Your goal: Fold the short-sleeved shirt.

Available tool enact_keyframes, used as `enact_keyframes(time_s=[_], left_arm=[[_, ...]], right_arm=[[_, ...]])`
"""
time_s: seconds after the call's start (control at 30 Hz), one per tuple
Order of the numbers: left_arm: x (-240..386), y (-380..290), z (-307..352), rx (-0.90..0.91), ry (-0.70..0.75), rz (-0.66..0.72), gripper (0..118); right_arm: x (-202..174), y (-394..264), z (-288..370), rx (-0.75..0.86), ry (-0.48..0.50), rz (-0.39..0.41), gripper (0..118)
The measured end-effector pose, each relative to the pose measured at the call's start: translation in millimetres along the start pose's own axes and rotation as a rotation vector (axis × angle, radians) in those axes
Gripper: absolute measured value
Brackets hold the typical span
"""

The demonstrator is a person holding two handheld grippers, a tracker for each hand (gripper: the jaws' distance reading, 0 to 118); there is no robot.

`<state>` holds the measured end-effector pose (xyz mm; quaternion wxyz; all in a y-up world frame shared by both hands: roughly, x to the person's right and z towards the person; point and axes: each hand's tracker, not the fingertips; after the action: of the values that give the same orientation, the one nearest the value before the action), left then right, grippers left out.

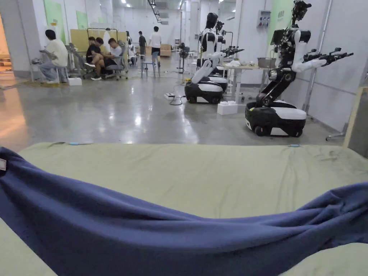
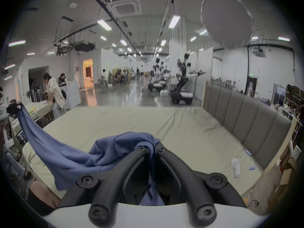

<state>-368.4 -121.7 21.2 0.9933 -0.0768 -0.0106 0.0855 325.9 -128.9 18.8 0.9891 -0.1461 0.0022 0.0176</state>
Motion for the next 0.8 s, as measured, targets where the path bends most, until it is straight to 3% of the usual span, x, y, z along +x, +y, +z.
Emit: enact_keyframes(time_s=[0.13, 0.2, 0.33, 0.53, 0.67, 0.8], left_arm=[[-20, 28, 14, 0.04, 0.031, 0.05, 4], [-26, 39, 17, 0.056, 0.038, 0.065, 4], [-25, 60, 10, 0.068, 0.027, 0.084, 4], [-6, 98, -45, 0.06, 0.06, 0.005, 4], [5, 130, -100, 0.049, 0.091, -0.026, 4], [21, 163, -157, 0.083, 0.156, -0.12, 4]], right_arm=[[10, 35, 31, 0.078, -0.003, -0.057, 6], [11, 49, 38, 0.119, -0.032, -0.027, 6], [9, 78, 35, 0.137, -0.033, -0.039, 6], [1, 130, -9, 0.211, -0.078, -0.001, 6], [3, 171, -59, 0.257, -0.126, -0.051, 6], [-5, 211, -114, 0.299, -0.167, 0.001, 6]])
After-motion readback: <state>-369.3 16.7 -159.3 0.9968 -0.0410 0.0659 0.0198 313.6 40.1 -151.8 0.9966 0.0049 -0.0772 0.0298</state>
